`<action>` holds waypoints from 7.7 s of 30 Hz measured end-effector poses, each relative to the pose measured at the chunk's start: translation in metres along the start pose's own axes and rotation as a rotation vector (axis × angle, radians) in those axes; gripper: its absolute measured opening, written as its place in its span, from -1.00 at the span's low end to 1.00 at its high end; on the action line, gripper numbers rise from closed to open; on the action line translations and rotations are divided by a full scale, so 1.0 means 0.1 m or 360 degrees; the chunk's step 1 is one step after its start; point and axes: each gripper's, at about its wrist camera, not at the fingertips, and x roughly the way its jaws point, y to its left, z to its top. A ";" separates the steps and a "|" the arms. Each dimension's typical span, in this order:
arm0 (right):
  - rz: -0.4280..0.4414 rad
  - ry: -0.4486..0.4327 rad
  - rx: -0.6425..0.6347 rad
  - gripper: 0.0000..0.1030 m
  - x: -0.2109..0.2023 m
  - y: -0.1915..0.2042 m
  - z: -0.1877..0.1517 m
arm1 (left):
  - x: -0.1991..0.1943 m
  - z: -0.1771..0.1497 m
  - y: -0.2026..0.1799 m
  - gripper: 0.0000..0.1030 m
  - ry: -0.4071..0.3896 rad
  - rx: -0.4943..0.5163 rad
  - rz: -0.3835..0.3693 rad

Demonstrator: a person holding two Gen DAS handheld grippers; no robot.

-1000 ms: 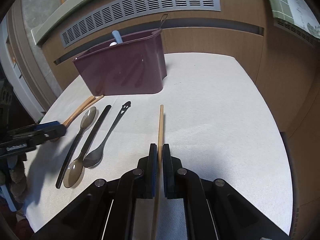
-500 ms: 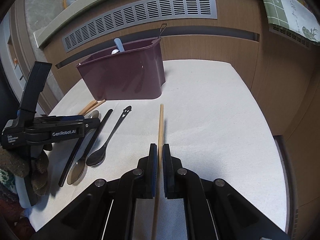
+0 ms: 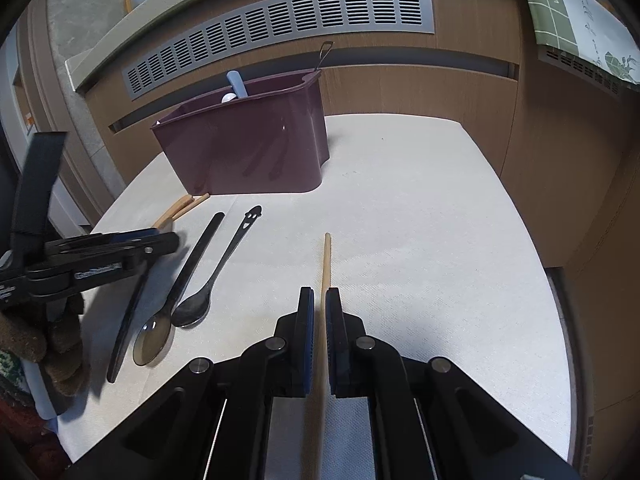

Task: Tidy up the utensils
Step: 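Grasp the grey translucent spoon with the left gripper while the right gripper holds the chopstick, then lift the grey spoon and chopstick into the maroon caddy and open both grippers, then grasp the dark metal spoon by its handle with the right gripper, then grasp the smiley-face metal spoon with the right gripper beside the dark spoon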

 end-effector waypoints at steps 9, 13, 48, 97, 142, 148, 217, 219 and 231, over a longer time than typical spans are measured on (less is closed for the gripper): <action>-0.0003 0.0144 -0.0141 -0.83 0.14 0.05 0.03 | -0.51 -0.04 0.30 -0.34 -0.0157 -0.0124 -0.0085; -0.0034 0.0200 -0.0123 -0.83 0.34 0.07 0.11 | -0.56 -0.02 0.34 -0.34 -0.0187 -0.0131 -0.0088; -0.0001 -0.0991 -0.0294 -0.90 -1.52 0.67 1.65 | -2.21 1.29 -0.04 -0.34 -0.0999 0.0093 -0.0068; 0.0046 -0.0381 -0.0109 -0.62 -0.04 0.28 1.28 | -0.49 0.87 0.75 -0.08 -0.0431 -0.0238 -0.0198; 0.0066 0.0115 -0.0124 -0.78 0.47 0.58 0.11 | 0.24 0.20 0.54 -0.08 0.0080 -0.0058 -0.0172; 0.0024 0.0081 -0.0012 -0.78 0.33 0.26 0.06 | 0.23 0.09 0.39 -0.08 0.0108 -0.0015 -0.0211; 0.0048 0.0168 -0.0299 -0.51 0.46 0.83 -0.02 | -0.09 -0.41 0.06 -0.08 0.0267 0.0242 -0.0238; 0.0037 0.0159 -0.0312 -0.48 0.48 0.85 -0.01 | -0.10 -0.44 0.04 -0.08 0.0263 0.0241 -0.0234; -0.0015 0.0110 -0.0370 -0.57 0.53 0.85 0.10 | -0.11 -0.44 0.07 -0.08 0.0254 0.0206 -0.0241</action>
